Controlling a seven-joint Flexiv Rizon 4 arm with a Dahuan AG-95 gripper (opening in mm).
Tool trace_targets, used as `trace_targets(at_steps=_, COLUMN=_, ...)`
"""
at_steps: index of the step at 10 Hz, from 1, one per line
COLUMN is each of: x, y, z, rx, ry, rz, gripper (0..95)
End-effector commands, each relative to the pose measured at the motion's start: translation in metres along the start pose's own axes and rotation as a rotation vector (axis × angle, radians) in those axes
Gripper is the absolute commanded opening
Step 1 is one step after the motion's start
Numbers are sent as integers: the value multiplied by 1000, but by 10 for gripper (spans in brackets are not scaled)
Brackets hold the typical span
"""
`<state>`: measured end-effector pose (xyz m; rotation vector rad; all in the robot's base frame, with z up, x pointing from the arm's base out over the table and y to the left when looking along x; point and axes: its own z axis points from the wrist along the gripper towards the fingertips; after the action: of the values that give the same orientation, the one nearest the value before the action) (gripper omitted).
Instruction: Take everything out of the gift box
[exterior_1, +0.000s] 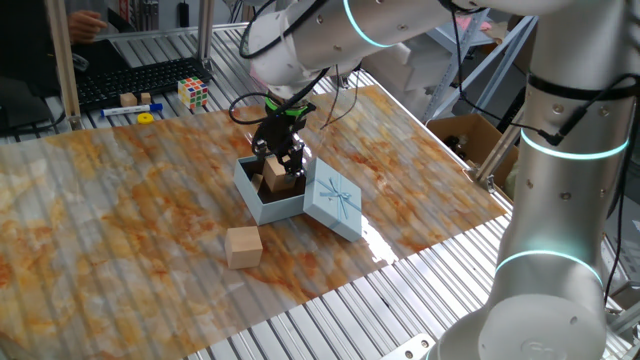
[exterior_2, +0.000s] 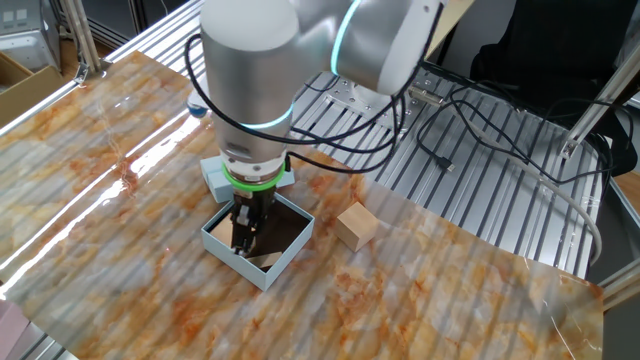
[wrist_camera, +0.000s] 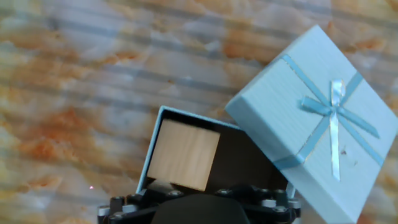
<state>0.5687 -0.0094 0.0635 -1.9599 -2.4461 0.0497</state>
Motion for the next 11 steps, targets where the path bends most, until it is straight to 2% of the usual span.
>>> trace_targets(at_steps=1, x=3, y=4, z=-3, rx=-8, ry=29, rz=-337, gripper=760)
trace_targets(at_steps=2, x=4, y=5, z=-4, rx=-6, ry=30, rz=-369, gripper=760)
trace_targets(at_steps=3, x=6, y=8, z=-7, rx=-17, ry=49, rz=-463, gripper=760)
trace_targets(at_steps=4, x=9, y=8, z=-8, rx=-18, ry=46, rz=-538, gripper=760)
trace_targets(at_steps=5, x=10, y=9, z=-9, rx=-20, ry=44, rz=-604, gripper=570)
trace_targets(at_steps=6, x=11, y=9, z=-9, rx=-24, ry=42, rz=-657, gripper=570)
trace_targets(at_steps=7, x=11, y=10, z=-10, rx=-30, ry=43, rz=-703, gripper=760)
trace_targets(at_steps=9, x=12, y=11, z=-10, rx=-33, ry=43, rz=-797, gripper=760)
trace_targets(at_steps=10, x=11, y=14, z=-11, rx=-37, ry=37, rz=-894, gripper=760)
trace_targets(at_steps=11, x=10, y=15, z=-10, rx=-40, ry=39, rz=-934, gripper=760)
